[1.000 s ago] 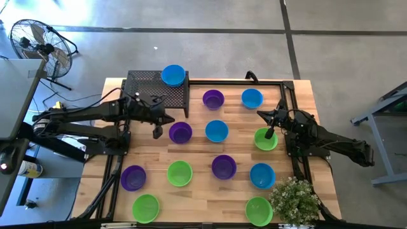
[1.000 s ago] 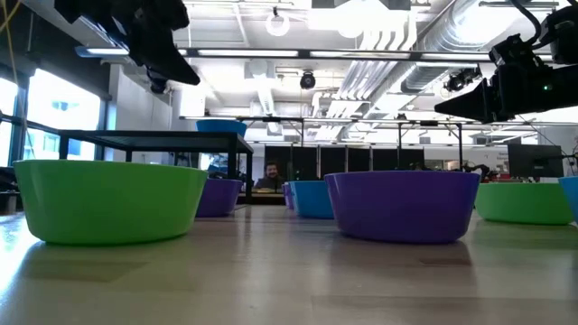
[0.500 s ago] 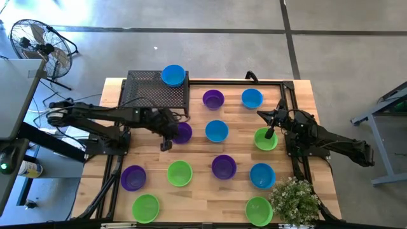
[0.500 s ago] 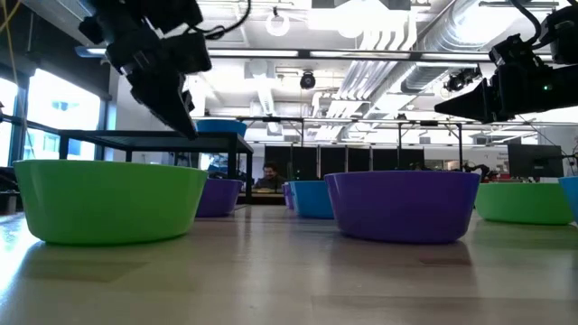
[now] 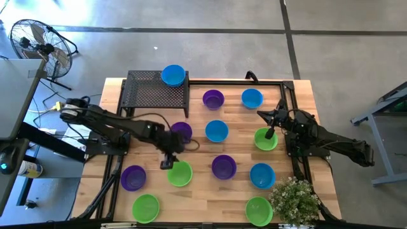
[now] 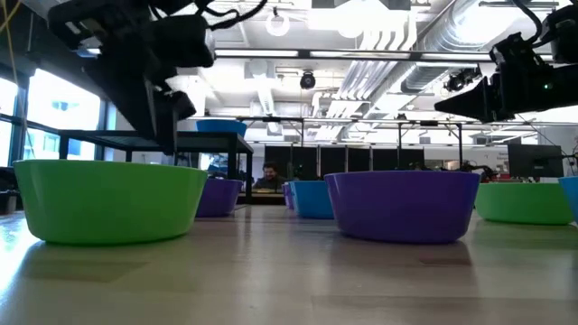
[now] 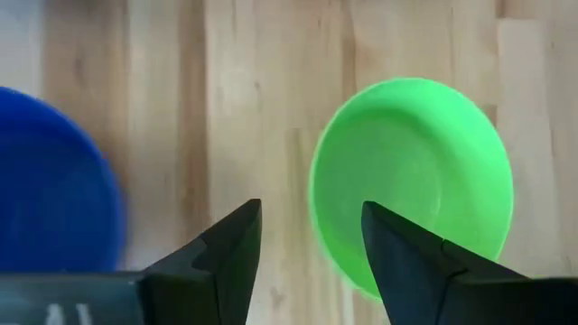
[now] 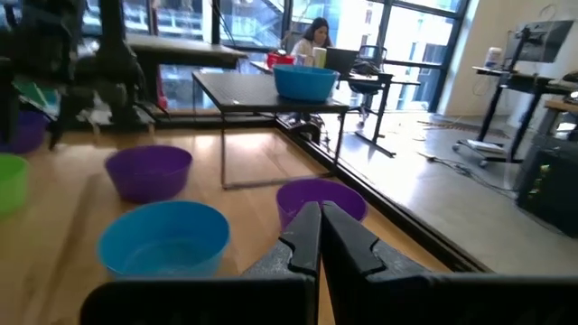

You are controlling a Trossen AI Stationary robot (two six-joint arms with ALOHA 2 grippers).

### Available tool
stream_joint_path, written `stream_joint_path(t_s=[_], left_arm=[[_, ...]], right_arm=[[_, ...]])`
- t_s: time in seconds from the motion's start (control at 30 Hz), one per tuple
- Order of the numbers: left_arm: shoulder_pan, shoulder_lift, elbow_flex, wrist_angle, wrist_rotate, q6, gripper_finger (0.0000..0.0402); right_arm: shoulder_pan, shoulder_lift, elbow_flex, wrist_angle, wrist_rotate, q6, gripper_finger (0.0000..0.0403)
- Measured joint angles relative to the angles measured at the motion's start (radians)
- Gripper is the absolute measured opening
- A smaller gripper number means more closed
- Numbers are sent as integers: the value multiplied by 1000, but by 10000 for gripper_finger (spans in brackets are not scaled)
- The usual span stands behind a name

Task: Pick & Place Mini bowls
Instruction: Put the green bowl on the shelf

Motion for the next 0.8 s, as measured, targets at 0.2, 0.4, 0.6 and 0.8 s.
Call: stream_joint_path(t_s=[0.2,0.4,0.6,0.8], left_arm=[[-20,83,16,19,-46,-105,182],[-18,133,16,43,-1,-139,166],[-18,187,16,39,31,-138,117],[-18,195,42,-30,53,-98,18]], right_arm=[[0,0,0,34,-25,63,0],[0,0,0,40,-31,57,0],[0,0,0,41,-31,55,0],[0,0,0,41,-31,55,0]])
